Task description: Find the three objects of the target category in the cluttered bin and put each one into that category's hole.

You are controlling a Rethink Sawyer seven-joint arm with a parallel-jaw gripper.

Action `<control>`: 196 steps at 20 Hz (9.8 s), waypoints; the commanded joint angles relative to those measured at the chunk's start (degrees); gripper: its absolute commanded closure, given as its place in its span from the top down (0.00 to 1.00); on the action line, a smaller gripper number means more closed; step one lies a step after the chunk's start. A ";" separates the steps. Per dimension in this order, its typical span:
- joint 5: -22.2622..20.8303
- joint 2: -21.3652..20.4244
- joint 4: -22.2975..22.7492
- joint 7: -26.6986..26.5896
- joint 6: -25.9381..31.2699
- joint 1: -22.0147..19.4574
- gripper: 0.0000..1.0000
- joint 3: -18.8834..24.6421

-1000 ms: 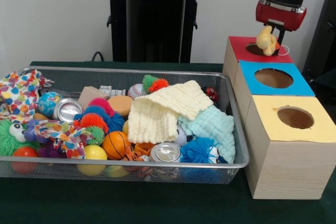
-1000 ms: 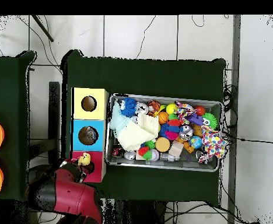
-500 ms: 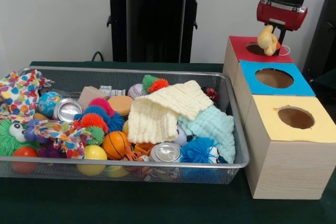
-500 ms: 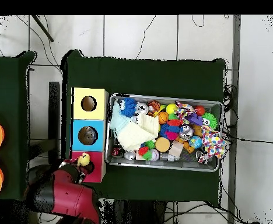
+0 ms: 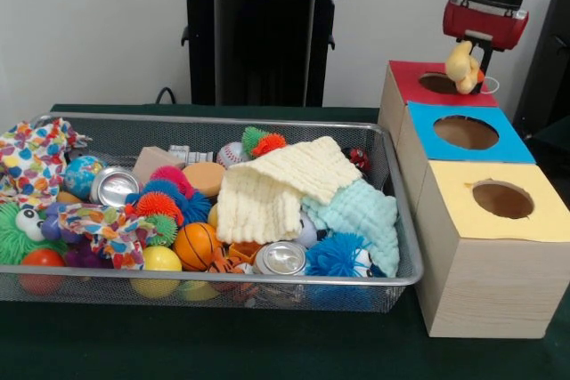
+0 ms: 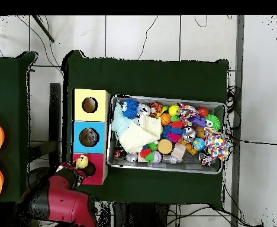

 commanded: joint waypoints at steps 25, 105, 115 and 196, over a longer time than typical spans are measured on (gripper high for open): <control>-2.47 -4.33 2.88 9.20 7.23 2.34 0.00 -3.88; -7.47 0.51 6.09 10.32 -9.39 -8.18 0.00 6.96; -6.89 1.74 5.43 11.06 -10.19 -7.55 0.00 6.85; 0.01 9.05 -0.98 14.66 -11.99 -2.00 0.00 7.03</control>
